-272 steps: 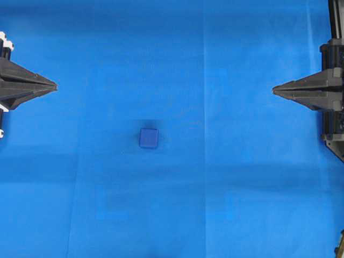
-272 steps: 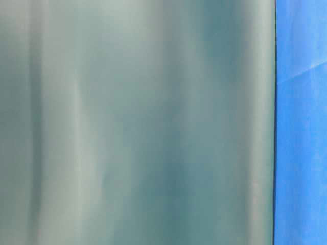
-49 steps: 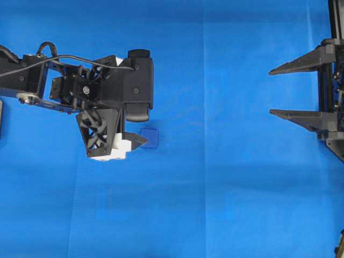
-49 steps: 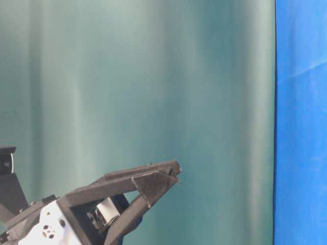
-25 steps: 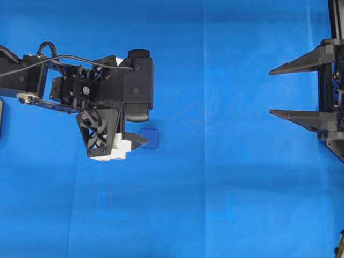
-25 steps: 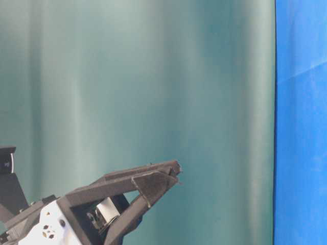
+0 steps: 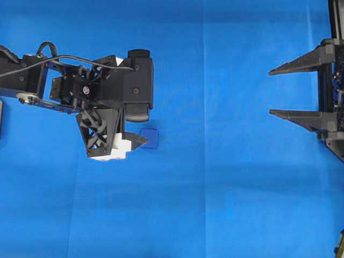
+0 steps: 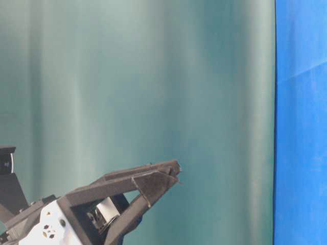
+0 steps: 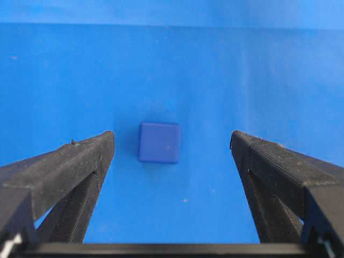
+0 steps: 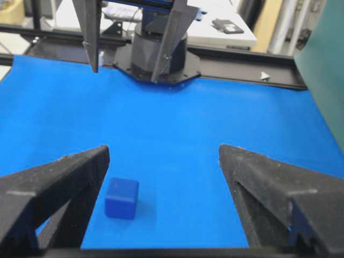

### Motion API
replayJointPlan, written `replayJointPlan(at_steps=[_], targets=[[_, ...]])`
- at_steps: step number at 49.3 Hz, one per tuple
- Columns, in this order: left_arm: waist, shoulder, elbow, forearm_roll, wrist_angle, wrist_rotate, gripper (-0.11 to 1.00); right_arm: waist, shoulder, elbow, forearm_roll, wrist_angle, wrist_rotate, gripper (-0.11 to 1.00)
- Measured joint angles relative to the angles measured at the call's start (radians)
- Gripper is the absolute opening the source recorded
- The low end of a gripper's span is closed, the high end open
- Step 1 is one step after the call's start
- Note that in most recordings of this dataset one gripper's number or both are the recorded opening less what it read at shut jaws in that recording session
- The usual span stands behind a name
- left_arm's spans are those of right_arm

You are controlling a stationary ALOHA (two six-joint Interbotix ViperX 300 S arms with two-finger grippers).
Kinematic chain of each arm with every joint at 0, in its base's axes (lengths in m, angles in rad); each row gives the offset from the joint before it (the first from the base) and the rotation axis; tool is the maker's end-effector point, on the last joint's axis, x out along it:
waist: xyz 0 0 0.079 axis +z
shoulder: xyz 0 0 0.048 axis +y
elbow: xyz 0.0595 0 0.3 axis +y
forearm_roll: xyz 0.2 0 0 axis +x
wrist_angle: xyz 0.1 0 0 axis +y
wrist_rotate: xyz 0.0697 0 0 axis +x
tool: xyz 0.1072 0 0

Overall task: Handover the blue block to the right arm after grasping it with the left arm, then place it in the designated position.
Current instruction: 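Close the left gripper on the blue cube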

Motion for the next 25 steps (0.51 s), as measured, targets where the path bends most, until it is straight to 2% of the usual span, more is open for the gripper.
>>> replayJointPlan(at_steps=[11,25], targets=[[0.0,0.04,0.04,0.002,-0.037,0.0,0.93,-0.002,0.0,-0.002,0.0,0.0,0.0,0.96],[0.0,0.124,0.141,0.0,-0.192,0.0,0.93,-0.002,0.002,-0.002,0.0,0.0,0.0,0.96]])
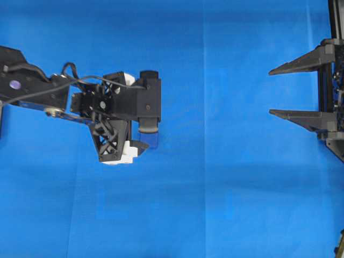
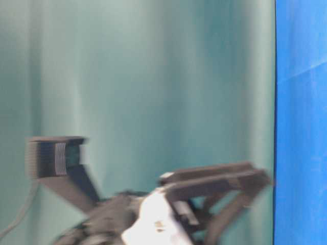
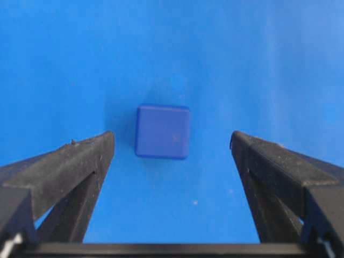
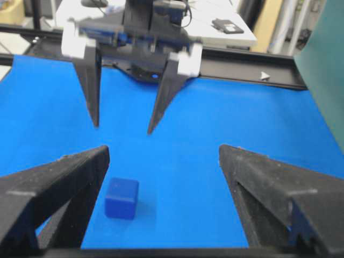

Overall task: Handover the blue block to the right arm after grasping it with the left arm, then place it in the designated position.
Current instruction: 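Close the left gripper on the blue cube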

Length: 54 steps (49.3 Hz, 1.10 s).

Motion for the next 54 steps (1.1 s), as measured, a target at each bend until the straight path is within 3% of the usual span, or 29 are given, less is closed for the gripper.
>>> replayJointPlan(at_steps=[25,54], targets=[[0.011,0.13,0.08,0.008,-0.19,0.002,0.93,0.0,0.021,0.0,0.0,-0.002,0.0,0.96],[0.011,0.259,0.08,0.009,-0.232,0.0,0.93,0.0,0.029,0.0,0.0,0.0,0.0,0.96]])
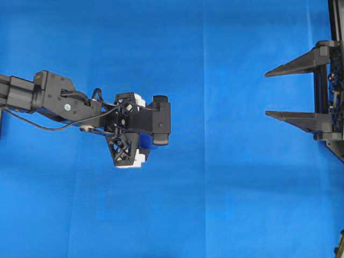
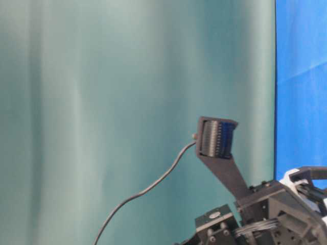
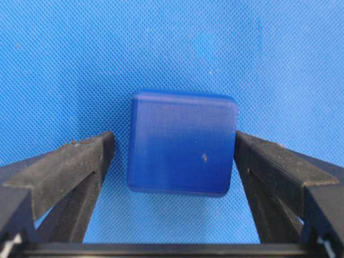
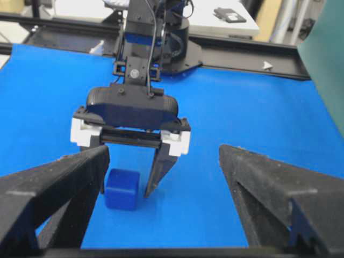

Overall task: Handover the blue block to the right arm after grasping it with the left arm, then place it in the designated position.
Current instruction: 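Close the left gripper on the blue cube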

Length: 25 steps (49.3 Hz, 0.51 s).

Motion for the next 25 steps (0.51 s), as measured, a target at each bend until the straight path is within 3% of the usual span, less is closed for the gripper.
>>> replayJointPlan(at_steps=[12,16,21,25], targets=[[0.0,0.002,0.0,0.0,-0.002,0.0,0.9,0.002,0.008,0.0,0.0,0.0,0.0,0.96],[0.0,0.002,-0.002,0.0,-0.002,0.0,0.77,0.002,0.009,0.0,0.0,0.0,0.0,0.96],[-0.002,0.002,-0.009,-0.002,-0.002,0.002,0.49,0.002,0.009,0.0,-0.002,-0.002,0.0,0.96],[-0.003,0.002,-0.011,0.0,0.0,0.002,0.49,0.0,0.009,0.0,0.0,0.0,0.0,0.96]])
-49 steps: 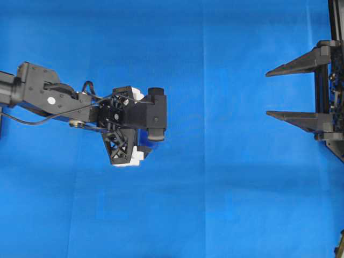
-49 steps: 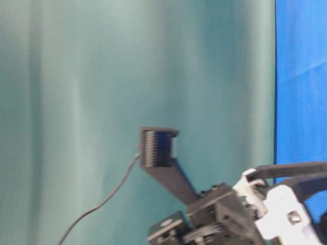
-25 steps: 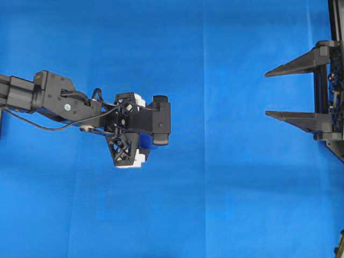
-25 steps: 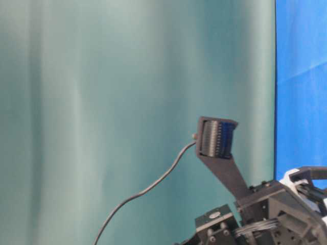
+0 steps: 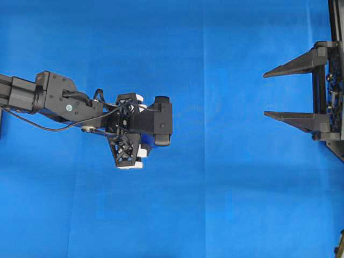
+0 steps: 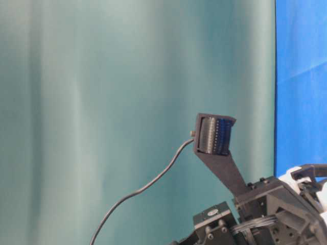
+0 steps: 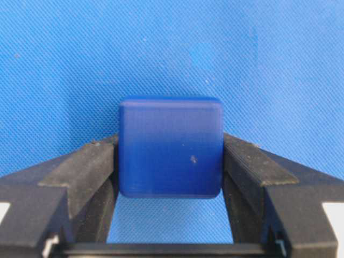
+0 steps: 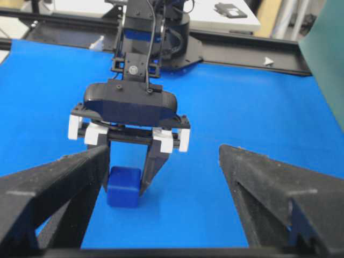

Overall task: Handover the blue block to the right arm after grasping it with the left arm, then place it in the designated position.
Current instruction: 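Lift the blue cube with the left gripper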

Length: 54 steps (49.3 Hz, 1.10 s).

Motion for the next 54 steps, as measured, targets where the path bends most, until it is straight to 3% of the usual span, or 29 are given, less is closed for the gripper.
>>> replayJointPlan(at_steps=[24,54], targets=[[-0.003,-0.003,-0.005,0.0,0.032,-0.012,0.49,0.0,0.002,0.0,0.0,0.0,0.0,0.96],[-0.02,-0.244,-0.127,-0.002,0.33,-0.023,0.49,0.0,0.002,0.0,0.0,0.009,0.0,0.96]])
